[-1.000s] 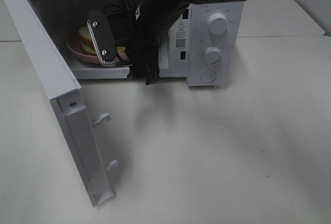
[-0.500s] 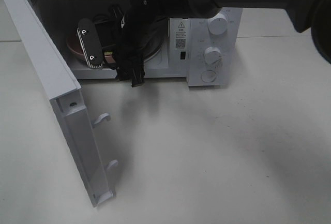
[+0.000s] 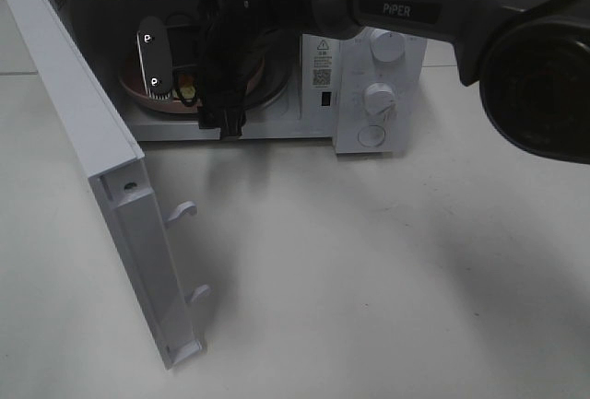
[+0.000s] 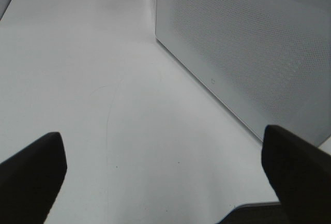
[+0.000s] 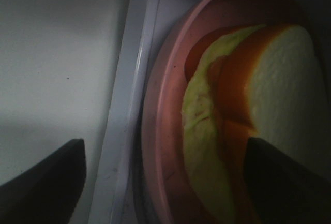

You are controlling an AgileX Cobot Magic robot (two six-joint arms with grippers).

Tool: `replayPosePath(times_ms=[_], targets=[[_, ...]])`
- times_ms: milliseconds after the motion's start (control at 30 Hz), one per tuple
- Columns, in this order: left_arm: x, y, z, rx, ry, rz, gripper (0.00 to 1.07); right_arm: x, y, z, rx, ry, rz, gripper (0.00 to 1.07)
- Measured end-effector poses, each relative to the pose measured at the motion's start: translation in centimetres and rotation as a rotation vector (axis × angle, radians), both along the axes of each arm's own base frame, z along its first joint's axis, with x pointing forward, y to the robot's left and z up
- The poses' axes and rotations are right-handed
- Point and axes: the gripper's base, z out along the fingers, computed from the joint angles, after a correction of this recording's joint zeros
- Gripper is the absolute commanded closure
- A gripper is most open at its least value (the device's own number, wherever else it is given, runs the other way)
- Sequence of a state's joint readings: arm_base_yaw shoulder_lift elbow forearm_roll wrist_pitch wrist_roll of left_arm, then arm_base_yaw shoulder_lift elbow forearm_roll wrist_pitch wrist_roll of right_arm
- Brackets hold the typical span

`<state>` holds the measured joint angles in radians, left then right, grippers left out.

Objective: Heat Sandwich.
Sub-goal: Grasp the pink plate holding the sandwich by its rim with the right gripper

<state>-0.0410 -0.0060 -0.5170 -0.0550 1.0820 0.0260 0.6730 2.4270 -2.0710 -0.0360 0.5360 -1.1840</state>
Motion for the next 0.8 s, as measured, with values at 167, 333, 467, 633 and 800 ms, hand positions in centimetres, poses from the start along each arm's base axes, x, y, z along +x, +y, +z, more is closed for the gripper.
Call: replayPosePath(times_ms=[167,333,467,633,800], targets=[[0.0,0.0,0.0,0.0,0.0,0.0,0.1,0.3,-0.1,-1.5,-0.018,0.023,-0.006,0.29],[0.0,0.0,0.0,0.0,0.0,0.0,0.1,0.5,-0.1,-3.1,-0.029,0.044,-0.009,0.32],[0.0,0.0,0.0,0.0,0.0,0.0,0.1,0.6,0.1,-3.5,-0.021,0.048,-0.011,0.32],[0.0,0.0,0.0,0.0,0.0,0.0,0.1,0.7,0.2,-3.4,-0.005,0.042,-0.014,0.45],[0.0,0.0,0.0,0.0,0.0,0.0,0.1,0.8,0.3,-3.5,-0.001,0.042,-0.019,0.88]])
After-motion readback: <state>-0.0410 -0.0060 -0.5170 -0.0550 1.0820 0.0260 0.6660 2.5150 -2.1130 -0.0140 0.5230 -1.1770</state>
